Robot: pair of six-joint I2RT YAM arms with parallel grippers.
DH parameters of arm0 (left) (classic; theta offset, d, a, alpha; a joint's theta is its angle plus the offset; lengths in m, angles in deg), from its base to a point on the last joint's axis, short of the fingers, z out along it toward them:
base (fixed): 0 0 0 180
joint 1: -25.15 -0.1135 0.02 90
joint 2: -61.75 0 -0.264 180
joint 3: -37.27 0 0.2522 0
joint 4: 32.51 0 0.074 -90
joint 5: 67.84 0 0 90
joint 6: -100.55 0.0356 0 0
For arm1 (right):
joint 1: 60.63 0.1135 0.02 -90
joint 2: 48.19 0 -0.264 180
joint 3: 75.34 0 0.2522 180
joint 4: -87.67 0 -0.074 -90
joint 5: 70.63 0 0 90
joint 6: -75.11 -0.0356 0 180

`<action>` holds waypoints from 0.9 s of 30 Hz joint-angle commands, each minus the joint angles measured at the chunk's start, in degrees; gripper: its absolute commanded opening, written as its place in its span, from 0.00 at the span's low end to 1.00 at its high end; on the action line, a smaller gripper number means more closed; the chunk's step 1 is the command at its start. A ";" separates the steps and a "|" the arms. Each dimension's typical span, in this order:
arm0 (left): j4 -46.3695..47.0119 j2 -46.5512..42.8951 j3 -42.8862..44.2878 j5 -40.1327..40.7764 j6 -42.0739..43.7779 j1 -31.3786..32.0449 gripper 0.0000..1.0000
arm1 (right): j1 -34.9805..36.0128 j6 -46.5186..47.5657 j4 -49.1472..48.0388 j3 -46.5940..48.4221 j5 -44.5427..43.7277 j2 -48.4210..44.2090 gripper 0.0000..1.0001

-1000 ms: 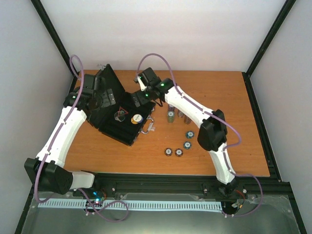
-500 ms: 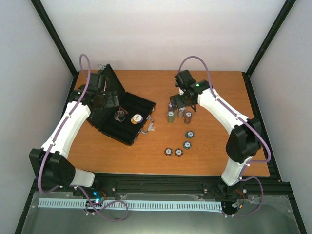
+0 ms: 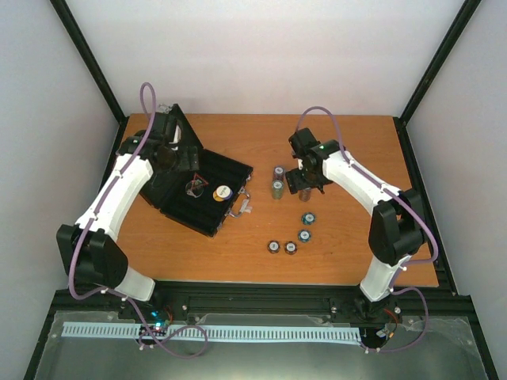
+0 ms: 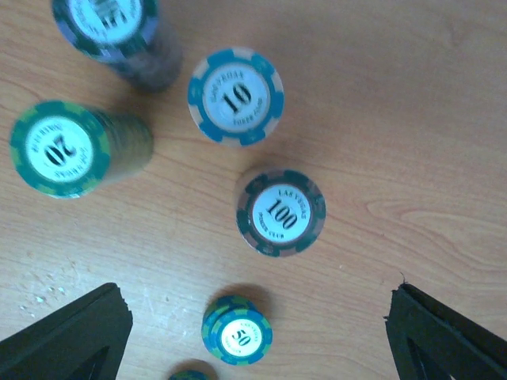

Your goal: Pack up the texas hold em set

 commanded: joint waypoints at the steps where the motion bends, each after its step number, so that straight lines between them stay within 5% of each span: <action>1: -1.12 0.99 2.86 -0.86 1.37 -0.09 1.00 | -0.51 -1.35 0.84 -3.44 0.34 -2.07 0.89; 17: 0.17 2.78 2.64 -3.77 0.20 0.01 1.00 | 0.25 -6.56 1.56 -16.63 5.46 -10.31 0.91; 27: -0.82 3.80 4.03 -3.75 -0.32 0.78 1.00 | 0.40 -8.02 -4.86 -20.39 9.56 -5.65 0.91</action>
